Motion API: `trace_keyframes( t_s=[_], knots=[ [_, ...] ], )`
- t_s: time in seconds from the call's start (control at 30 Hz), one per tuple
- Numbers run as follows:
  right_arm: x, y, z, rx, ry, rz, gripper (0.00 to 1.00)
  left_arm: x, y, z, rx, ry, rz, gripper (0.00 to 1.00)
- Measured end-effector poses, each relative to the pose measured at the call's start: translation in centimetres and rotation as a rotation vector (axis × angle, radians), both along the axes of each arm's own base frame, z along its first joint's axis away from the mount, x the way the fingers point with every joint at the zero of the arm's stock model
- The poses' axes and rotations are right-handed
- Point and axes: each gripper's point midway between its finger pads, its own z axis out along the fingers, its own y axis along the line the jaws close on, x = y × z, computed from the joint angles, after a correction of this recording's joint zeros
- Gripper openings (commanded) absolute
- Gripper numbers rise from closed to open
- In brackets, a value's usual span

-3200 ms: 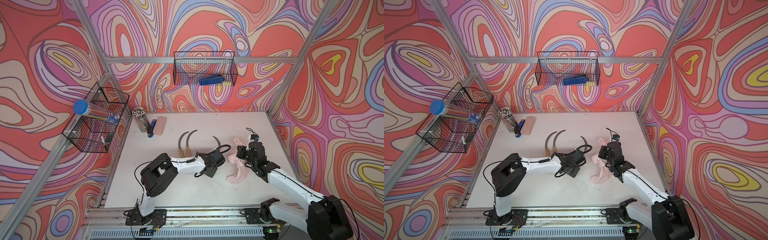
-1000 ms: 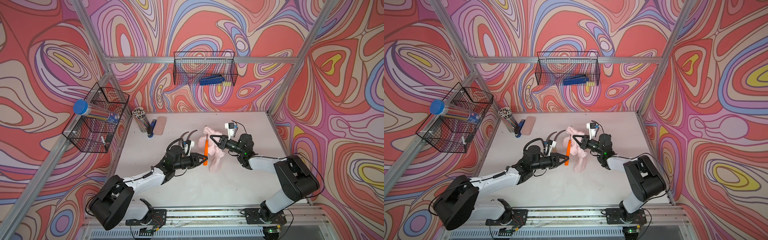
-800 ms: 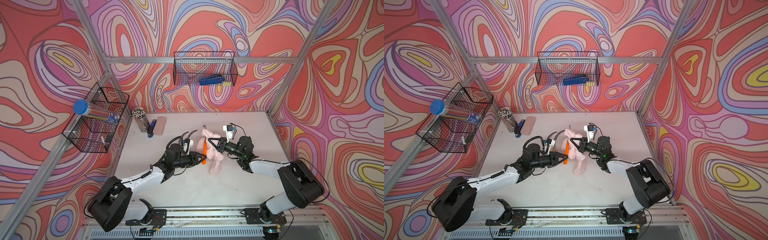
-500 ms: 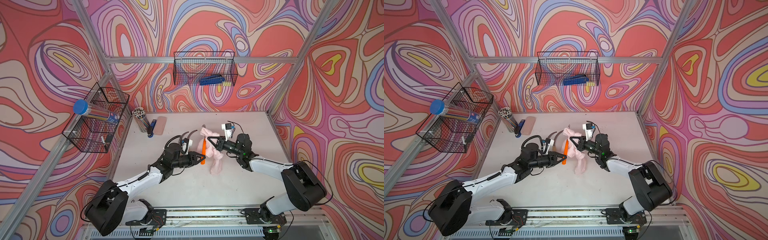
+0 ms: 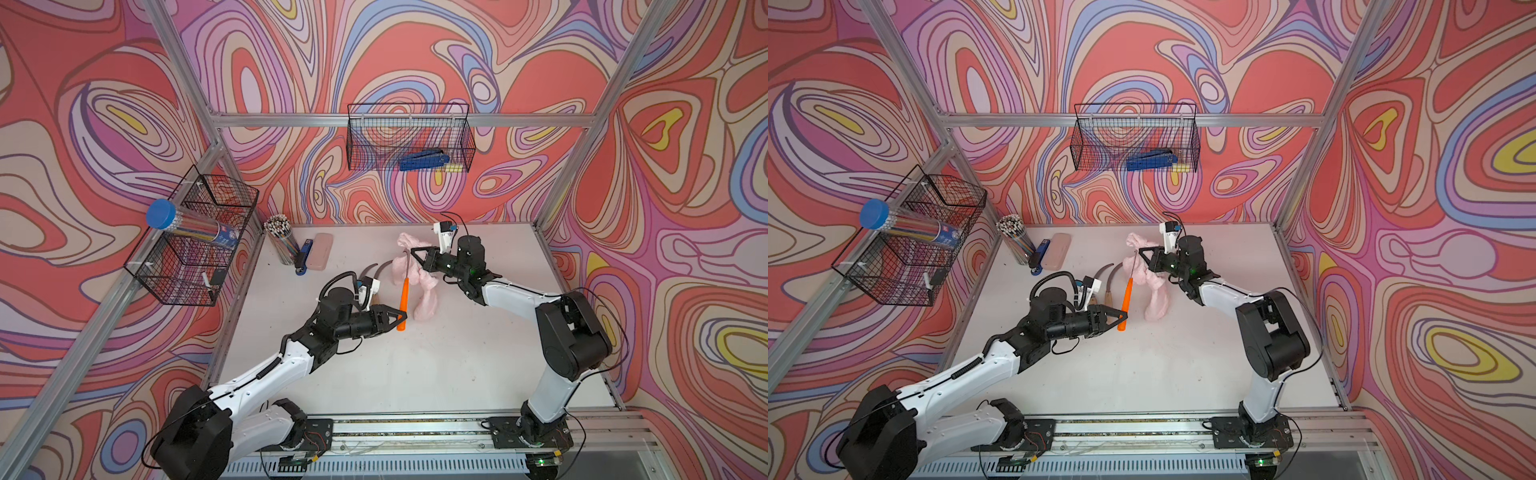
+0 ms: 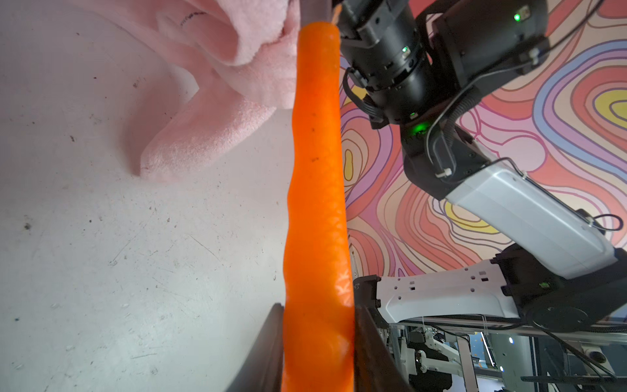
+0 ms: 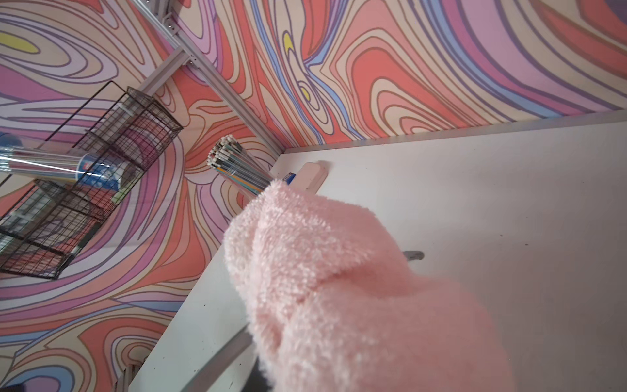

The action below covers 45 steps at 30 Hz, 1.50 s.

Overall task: Wipe small sickles with rags
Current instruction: Wipe the small sickle.

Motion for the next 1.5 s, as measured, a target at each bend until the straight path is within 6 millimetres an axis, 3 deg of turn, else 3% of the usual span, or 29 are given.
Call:
trace_keyframes(
  t_s=[0.13,0.5,0.6,0.8,0.93,1.07,1.27,1.37,1.5],
  knots=[
    [0.5,-0.5,-2.0,-0.024,0.045,-0.011,0.0,-0.3,0.3,0.0,0.009,0.006,0.0,0.0],
    [-1.0,-1.3,-3.3,-0.045,0.07,-0.024,0.0,-0.4,0.4,-0.6,0.028,0.022,0.002,0.0],
    [-2.7,-1.9,-1.2,-0.04,0.046,-0.025,0.0,-0.1,0.5,-0.7,0.037,0.003,0.016,0.0],
    [-7.0,-1.9,6.0,0.019,-0.103,0.01,0.0,0.9,1.1,-0.9,0.062,-0.024,0.064,0.0],
    [-10.2,-0.7,7.5,0.041,-0.138,0.064,0.0,1.4,1.1,-0.9,0.069,-0.04,0.079,0.0],
    [-13.5,-0.5,7.4,0.047,-0.131,0.096,0.0,2.4,1.5,-2.1,0.096,-0.017,0.116,0.0],
    [-17.0,-2.7,7.3,0.065,-0.132,0.067,0.0,3.8,2.7,-2.5,0.11,-0.014,0.18,0.0],
    [-17.6,-2.7,5.7,0.064,-0.094,0.07,0.0,3.9,2.6,-2.2,0.097,-0.017,0.183,0.0],
    [-17.0,-2.1,2.6,0.034,-0.009,0.074,0.0,3.9,2.4,-1.7,0.076,-0.023,0.169,0.0]
  ],
)
